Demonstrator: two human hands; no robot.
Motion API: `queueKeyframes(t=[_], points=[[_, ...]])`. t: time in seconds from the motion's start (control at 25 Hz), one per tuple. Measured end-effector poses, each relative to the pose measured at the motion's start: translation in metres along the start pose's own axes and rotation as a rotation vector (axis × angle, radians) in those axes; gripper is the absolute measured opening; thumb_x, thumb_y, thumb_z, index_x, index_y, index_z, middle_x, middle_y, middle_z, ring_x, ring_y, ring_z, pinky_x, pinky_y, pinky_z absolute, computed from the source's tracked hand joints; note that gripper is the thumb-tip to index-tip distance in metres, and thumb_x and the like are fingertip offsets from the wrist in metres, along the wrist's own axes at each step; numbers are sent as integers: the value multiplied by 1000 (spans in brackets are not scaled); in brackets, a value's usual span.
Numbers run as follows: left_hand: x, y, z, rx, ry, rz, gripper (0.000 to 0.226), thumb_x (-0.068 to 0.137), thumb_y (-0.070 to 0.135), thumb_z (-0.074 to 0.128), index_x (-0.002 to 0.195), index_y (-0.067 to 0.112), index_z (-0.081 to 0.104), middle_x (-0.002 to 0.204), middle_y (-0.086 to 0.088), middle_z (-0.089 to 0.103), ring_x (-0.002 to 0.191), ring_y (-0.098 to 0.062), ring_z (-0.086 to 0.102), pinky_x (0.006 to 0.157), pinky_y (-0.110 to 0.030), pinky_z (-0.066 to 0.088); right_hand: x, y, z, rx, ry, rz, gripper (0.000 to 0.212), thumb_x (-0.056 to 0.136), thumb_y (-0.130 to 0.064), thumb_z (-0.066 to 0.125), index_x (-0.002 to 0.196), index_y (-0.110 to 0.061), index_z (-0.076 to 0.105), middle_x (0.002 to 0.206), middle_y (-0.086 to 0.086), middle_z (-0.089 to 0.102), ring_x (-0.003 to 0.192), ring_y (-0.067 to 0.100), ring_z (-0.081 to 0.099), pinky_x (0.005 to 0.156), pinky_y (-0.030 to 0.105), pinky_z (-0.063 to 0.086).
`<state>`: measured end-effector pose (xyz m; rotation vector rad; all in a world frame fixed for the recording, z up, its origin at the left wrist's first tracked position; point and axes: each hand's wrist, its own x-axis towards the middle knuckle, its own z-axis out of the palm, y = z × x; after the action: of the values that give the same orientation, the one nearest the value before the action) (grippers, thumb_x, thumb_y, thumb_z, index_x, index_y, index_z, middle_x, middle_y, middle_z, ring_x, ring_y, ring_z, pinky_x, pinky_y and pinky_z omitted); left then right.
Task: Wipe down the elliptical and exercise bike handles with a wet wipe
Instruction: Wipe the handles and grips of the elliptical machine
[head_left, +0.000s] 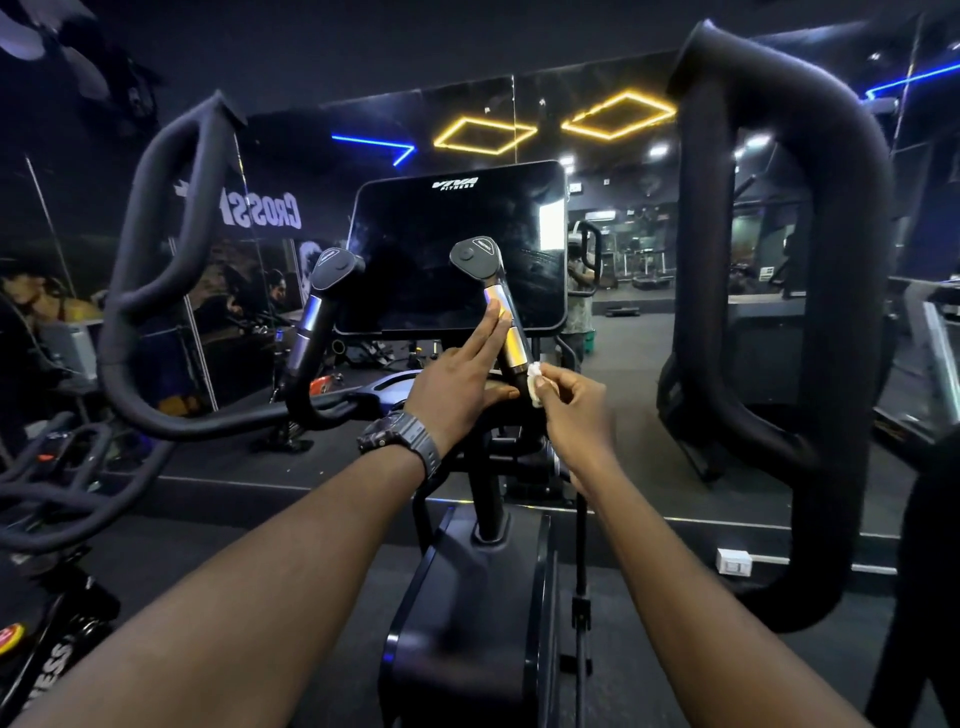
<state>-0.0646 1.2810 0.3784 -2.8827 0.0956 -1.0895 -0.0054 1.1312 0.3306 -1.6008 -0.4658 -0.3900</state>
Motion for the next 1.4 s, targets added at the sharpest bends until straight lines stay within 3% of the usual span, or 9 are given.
queueKeyframes(t=[0.16, 0.32, 0.56, 0.72, 0.84, 0.96, 1.08, 1.2, 1.4], points=[[-2, -1, 0, -28, 1, -13, 89, 92, 50, 58, 157, 35, -1, 161, 21, -15, 96, -23, 58, 69, -32, 52, -28, 20, -7, -233, -48, -114, 33, 96, -11, 55, 125, -24, 67, 108, -3, 73, 88, 8, 64, 73, 19, 46], [-2, -2, 3, -47, 4, -7, 87, 93, 49, 57, 157, 35, -1, 161, 21, -15, 93, -24, 58, 66, -34, 51, -6, -7, -3, -107, 55, -80, 28, 91, -15, 67, 116, -27, 72, 108, -10, 74, 95, 3, 68, 86, 27, 55], [-4, -7, 7, -87, 38, 26, 87, 92, 50, 57, 157, 36, 1, 162, 21, -13, 90, -23, 57, 66, -37, 54, -18, -1, 3, -14, 174, -98, 26, 78, -25, 81, 104, -25, 77, 90, -12, 75, 78, -4, 68, 76, 29, 59], [-3, -12, 15, -81, 67, 52, 93, 91, 49, 60, 156, 37, -6, 162, 20, -14, 86, -19, 55, 58, -31, 50, -11, -13, 13, -205, 236, -258, 24, 76, -27, 83, 98, -22, 74, 85, -9, 69, 74, 3, 64, 65, 22, 54], [-2, -16, 25, -114, 102, 86, 111, 80, 50, 75, 156, 35, -3, 163, 19, -12, 108, -19, 55, 68, -30, 51, -27, -3, 13, -345, 259, -426, 21, 76, -19, 83, 94, -16, 73, 83, -3, 68, 71, 8, 61, 63, 22, 51], [-2, -12, 31, -328, 179, 49, 115, 69, 35, 87, 157, 30, 11, 164, 15, 7, 137, -16, 42, 94, -35, 52, 11, -39, 22, -366, 240, -572, 15, 80, -13, 78, 94, -14, 73, 85, -1, 71, 74, 8, 62, 68, 20, 50], [-2, -3, 41, -852, 154, -149, 118, 64, 16, 90, 153, 35, 16, 151, 9, 42, 122, -14, 58, 87, -33, 56, 46, -73, 36, -466, 98, -657, 13, 81, -9, 76, 94, -13, 76, 88, 1, 71, 78, 12, 64, 74, 26, 53], [-6, 10, 44, -1474, 74, -308, 76, 73, -12, 74, 136, 19, 45, 124, -10, 64, 109, -25, 65, 87, -38, 57, 25, -43, 30, -643, 14, -779, 10, 79, -6, 77, 89, -9, 76, 84, 5, 66, 76, 22, 62, 66, 37, 55], [-6, 9, 43, -1730, -93, -435, 70, 77, -25, 61, 135, 11, 48, 129, -6, 63, 108, -19, 68, 73, -25, 57, 48, -69, 36, -648, 84, -793, 10, 87, -11, 71, 95, -6, 74, 88, 8, 65, 78, 18, 59, 67, 30, 53]])
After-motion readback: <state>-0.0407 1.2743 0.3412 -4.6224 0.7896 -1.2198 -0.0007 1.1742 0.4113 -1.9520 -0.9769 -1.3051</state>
